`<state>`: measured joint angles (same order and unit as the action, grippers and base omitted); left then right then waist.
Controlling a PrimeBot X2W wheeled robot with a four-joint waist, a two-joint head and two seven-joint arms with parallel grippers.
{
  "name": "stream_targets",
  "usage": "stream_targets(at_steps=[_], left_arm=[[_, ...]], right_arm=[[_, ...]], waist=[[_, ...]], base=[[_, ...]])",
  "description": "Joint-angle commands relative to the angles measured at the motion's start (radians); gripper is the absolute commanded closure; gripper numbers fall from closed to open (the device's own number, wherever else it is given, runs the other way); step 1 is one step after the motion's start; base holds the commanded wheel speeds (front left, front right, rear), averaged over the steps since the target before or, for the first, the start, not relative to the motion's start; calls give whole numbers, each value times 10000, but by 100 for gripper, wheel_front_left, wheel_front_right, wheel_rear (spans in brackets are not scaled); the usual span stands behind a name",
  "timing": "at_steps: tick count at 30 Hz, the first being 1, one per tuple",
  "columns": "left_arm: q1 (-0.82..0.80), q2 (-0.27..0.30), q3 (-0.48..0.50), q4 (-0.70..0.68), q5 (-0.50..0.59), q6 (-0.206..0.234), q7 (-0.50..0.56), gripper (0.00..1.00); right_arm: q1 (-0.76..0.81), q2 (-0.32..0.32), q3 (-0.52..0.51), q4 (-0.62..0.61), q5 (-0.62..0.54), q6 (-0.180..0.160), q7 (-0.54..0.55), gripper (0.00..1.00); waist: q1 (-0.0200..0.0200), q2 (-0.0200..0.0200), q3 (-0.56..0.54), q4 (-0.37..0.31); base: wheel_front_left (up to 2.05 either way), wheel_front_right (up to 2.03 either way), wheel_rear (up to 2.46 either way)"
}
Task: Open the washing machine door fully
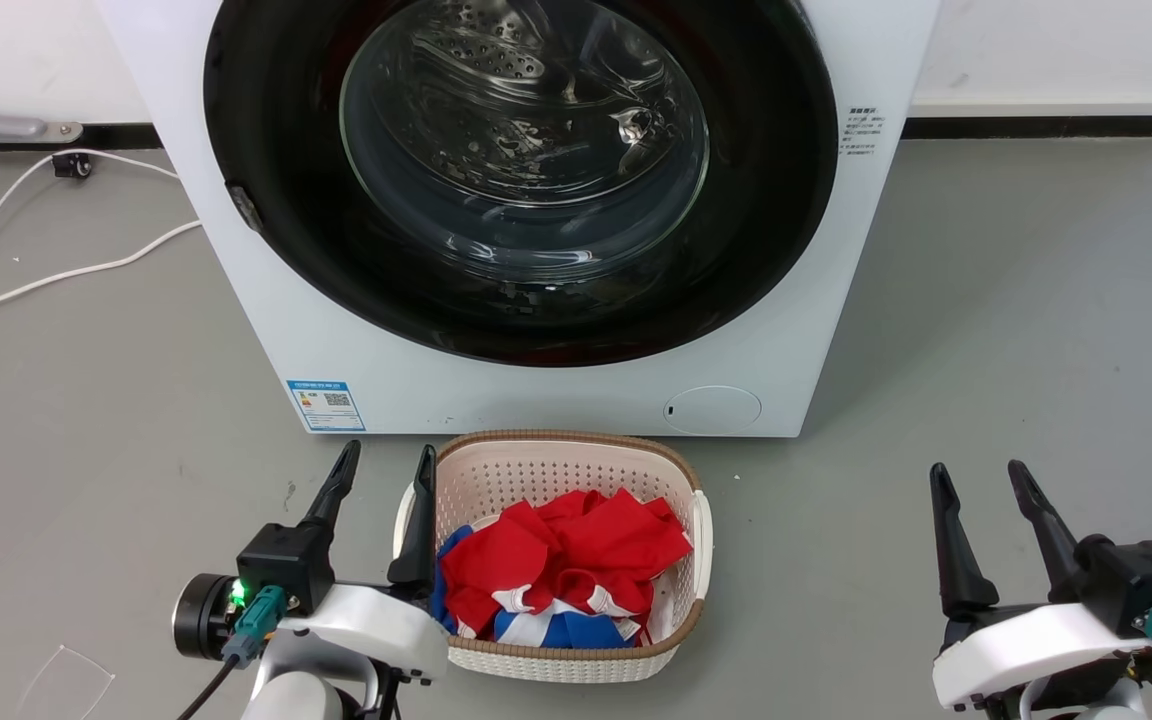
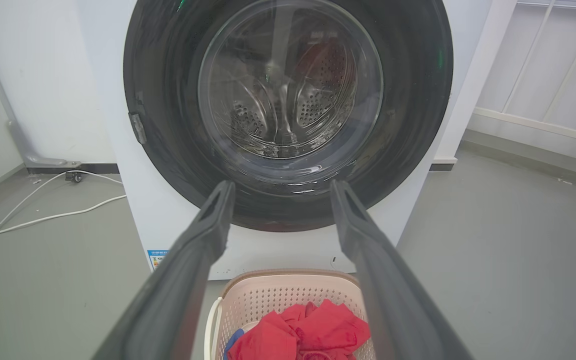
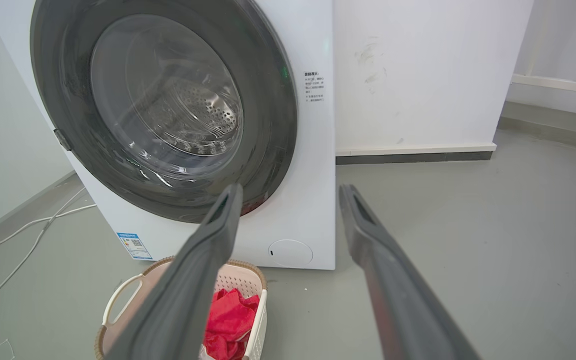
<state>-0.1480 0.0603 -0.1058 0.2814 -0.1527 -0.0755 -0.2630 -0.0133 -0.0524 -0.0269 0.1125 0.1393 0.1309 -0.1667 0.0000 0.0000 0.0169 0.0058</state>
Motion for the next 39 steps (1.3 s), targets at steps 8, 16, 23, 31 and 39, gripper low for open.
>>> stream_targets(at_steps=[8,16,23,31,39], left_arm=[[-86,-38,83,-40,91,-64,-26,0],[-96,-78,159,-121,2,-74,-26,0],[-182,-102,176,-236,-299,1,-26,0],[-602,-105,-33,-616,-512,127,-26,0],[-1492,-101,-709,-1113,-717,289,-26,0]], right_arm=[[-108,34,-14,83,288,-3,38,100],[-386,32,-407,518,3869,-1,205,100],[-1489,25,-614,1363,10946,-1,506,100],[-3967,-251,-1320,2459,13946,1,1417,100],[-8120,-1686,-1177,5203,13916,-1,2477,100]], waist=[[0,0,-17,-9],[0,0,-11,-6],[0,0,180,-39],[0,0,932,-49],[0,0,2252,404]], base=[[0,0,0],[0,0,0],[0,0,0],[0,0,0],[0,0,0]])
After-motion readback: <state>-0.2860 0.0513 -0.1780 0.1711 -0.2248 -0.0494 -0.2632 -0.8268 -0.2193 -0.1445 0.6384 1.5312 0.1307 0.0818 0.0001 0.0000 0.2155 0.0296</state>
